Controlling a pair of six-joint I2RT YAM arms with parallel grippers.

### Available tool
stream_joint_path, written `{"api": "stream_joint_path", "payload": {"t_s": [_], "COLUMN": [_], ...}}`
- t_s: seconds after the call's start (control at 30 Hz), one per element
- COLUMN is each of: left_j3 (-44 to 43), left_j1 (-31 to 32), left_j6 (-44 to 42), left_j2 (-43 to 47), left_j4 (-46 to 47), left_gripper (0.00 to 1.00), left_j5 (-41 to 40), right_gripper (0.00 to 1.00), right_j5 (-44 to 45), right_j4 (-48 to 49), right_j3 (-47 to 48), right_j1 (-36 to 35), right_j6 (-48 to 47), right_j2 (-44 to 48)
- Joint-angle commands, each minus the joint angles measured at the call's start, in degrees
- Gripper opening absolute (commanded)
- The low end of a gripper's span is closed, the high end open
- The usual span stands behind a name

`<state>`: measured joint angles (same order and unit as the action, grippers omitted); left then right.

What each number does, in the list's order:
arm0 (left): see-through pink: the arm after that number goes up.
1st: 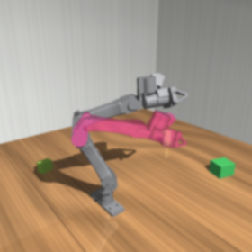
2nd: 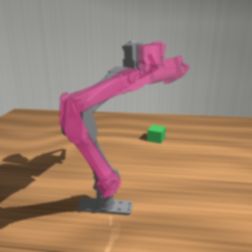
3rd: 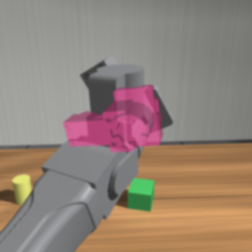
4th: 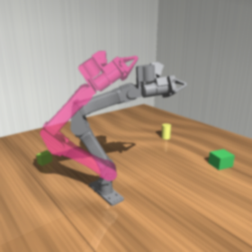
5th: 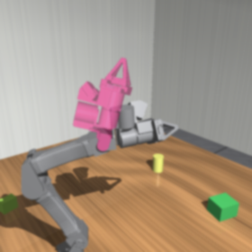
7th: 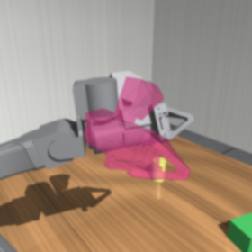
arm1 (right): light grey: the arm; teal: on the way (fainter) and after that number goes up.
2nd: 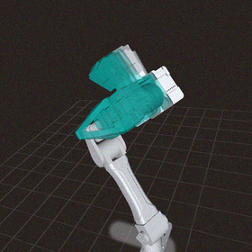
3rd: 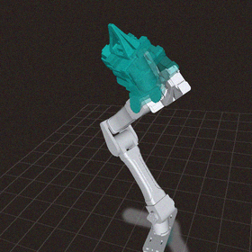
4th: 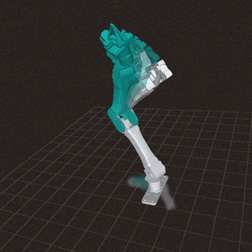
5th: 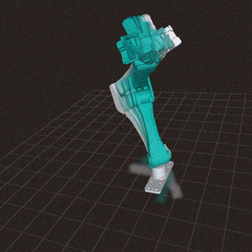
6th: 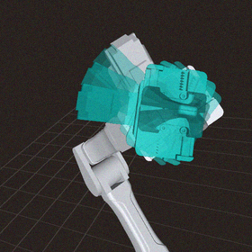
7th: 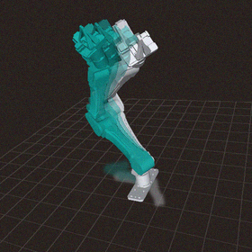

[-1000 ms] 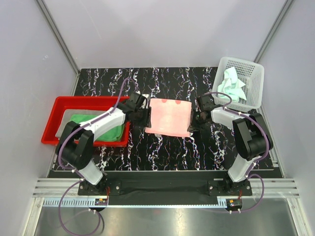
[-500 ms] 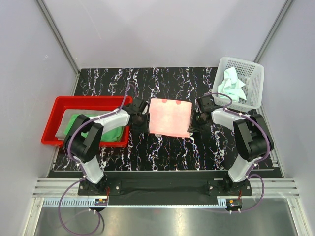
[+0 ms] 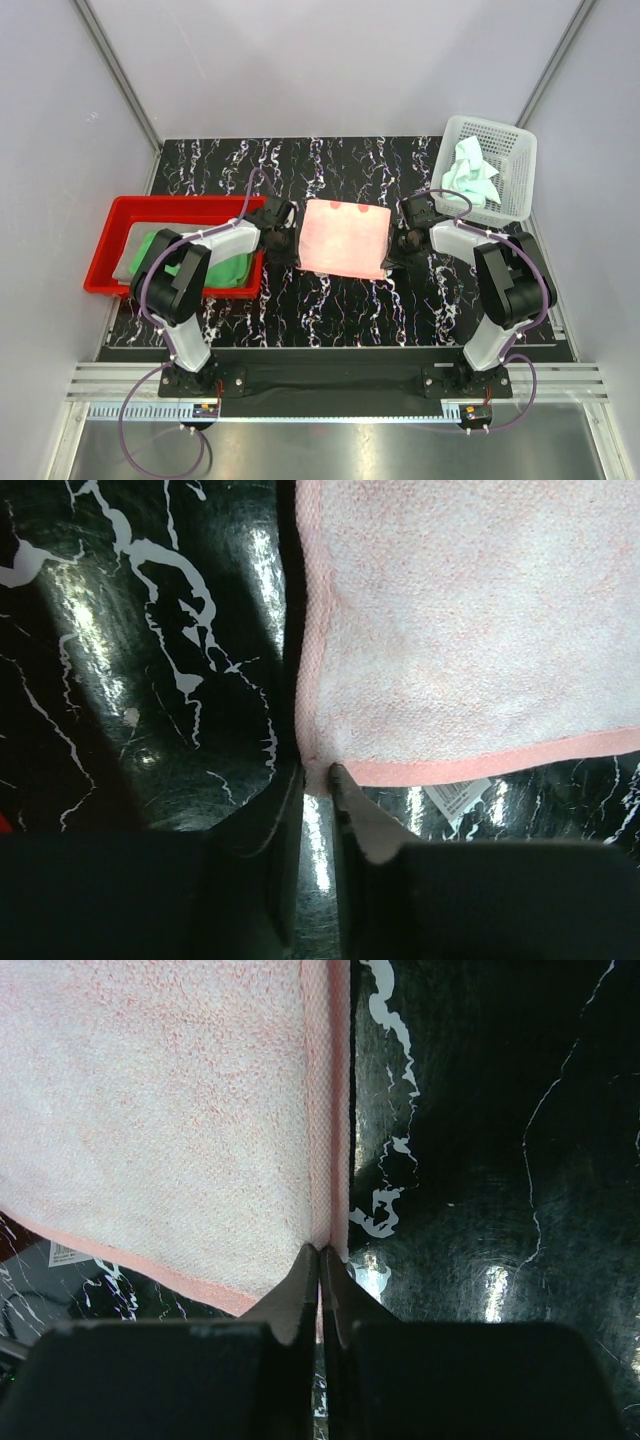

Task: Fold and stack the towels
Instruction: Fold the towel

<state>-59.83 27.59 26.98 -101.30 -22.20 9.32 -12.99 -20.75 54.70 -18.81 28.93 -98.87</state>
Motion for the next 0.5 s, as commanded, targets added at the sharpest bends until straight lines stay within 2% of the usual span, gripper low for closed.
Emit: {"api": "stream_joint_path", "payload": {"t_s": [0.0, 0.07, 0.1, 0.4, 0.47], "left_j3": [0.2, -0.2, -0.6, -5.1, -5.7], "left_j1": [-0.2, -0.1, -0.1, 0.0, 0.2], "left_j6": [-0.6, -0.7, -1.0, -1.4, -1.5], "left_j2": [-1.1, -1.0, -0.9, 3.0, 3.6], "left_j4": [1.4, 0.6, 0.2, -6.5, -7.1], "left_gripper": [0.15, 0.08, 0.01, 0.00, 0.02], "left_j5": [1.4, 1.3, 1.1, -2.6, -2.6], "right_gripper": [0.02, 0.00, 0.00, 0.00, 0.00], "right_j5": [1.0, 1.1, 1.2, 3.1, 3.4], "right_j4": [-0.1, -0.7, -1.0, -5.2, -5.9], "right_j3": [-0.2, 0.4, 0.7, 4.9, 5.3], "right_j1": [-0.4, -0.4, -0.4, -0.4, -0.4], "right_j6": [-0.9, -0.9, -0.9, -1.6, -1.8], "right_j2": [1.5, 1.5, 1.7, 3.2, 3.4]}}
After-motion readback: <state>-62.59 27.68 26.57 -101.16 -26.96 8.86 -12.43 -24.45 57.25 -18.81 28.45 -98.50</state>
